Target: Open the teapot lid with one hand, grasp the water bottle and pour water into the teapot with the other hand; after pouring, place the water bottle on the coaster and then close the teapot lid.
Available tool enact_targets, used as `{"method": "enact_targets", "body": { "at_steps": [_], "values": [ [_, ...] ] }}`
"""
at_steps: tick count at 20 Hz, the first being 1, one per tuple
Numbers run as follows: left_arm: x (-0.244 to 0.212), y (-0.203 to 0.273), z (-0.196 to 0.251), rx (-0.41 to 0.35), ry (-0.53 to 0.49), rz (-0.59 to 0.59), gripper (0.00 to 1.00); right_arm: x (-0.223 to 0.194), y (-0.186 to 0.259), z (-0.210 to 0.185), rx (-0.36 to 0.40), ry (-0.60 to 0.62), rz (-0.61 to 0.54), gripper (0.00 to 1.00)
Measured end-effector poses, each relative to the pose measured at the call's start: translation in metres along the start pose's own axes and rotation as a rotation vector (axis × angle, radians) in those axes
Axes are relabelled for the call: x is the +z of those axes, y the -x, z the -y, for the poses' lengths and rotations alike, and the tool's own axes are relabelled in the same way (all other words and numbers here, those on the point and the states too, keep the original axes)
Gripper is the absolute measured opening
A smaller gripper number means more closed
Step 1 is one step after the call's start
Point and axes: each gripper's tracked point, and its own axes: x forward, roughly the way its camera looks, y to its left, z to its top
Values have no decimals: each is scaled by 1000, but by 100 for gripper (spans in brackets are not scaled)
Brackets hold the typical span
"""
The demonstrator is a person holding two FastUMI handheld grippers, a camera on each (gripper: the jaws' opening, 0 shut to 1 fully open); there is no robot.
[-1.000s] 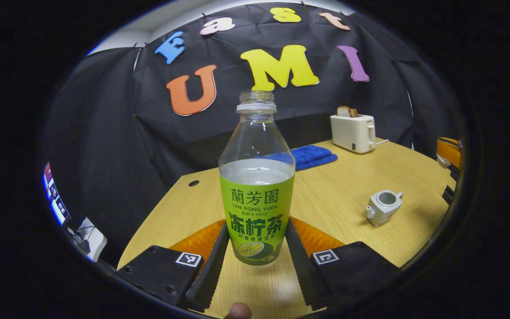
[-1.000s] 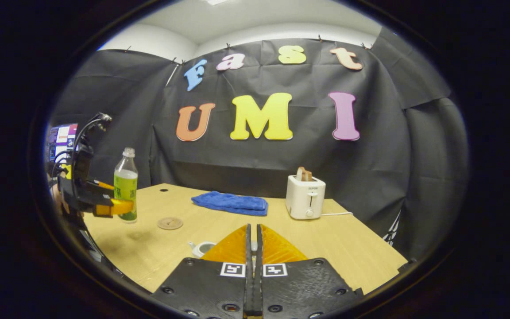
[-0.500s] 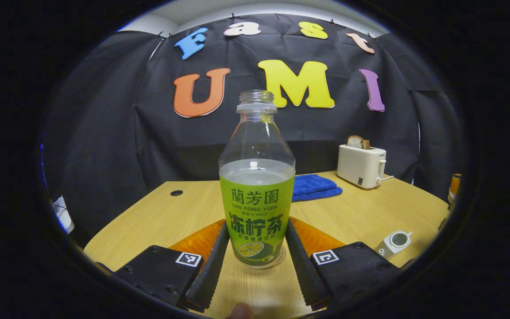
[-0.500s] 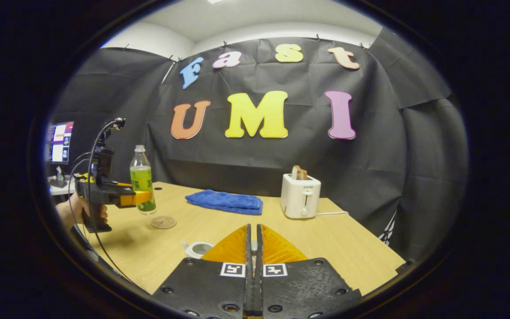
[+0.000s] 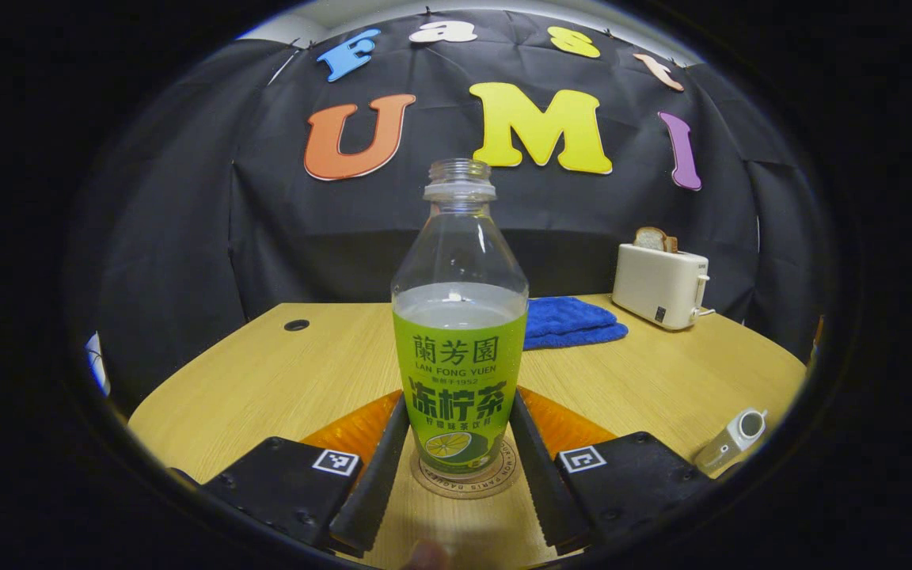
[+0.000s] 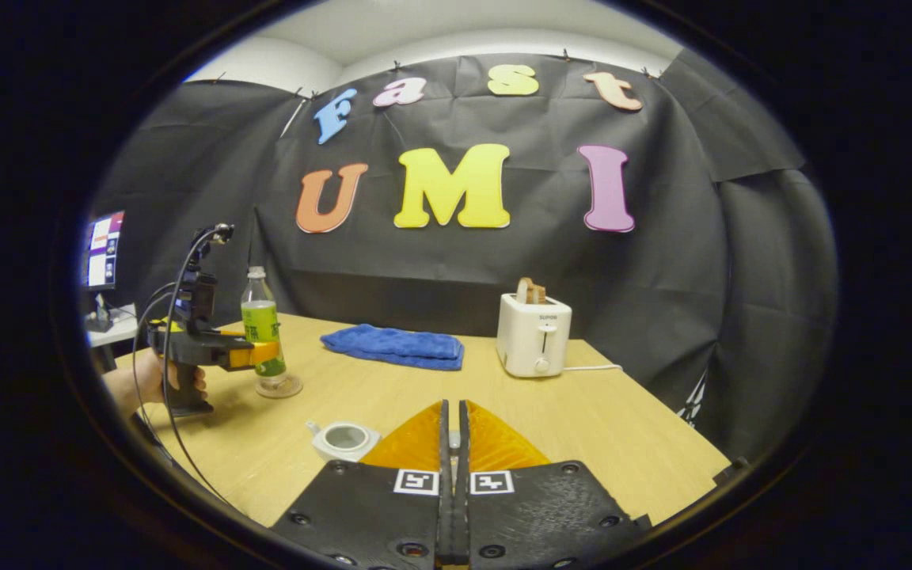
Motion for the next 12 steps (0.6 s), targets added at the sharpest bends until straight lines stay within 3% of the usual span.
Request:
{"method": "enact_targets", "body": {
  "at_steps": [9, 11, 12],
  "values": [
    [-10, -5, -3, 19, 10, -20, 80, -4, -4, 0, 3, -6, -14, 0],
    [-6, -5, -4, 32, 7, -4, 89, -4, -3, -2, 5, -5, -11, 0],
    [-4, -2, -7, 47, 2, -8, 100, -3, -3, -3, 8, -4, -9, 0]
  ]
}}
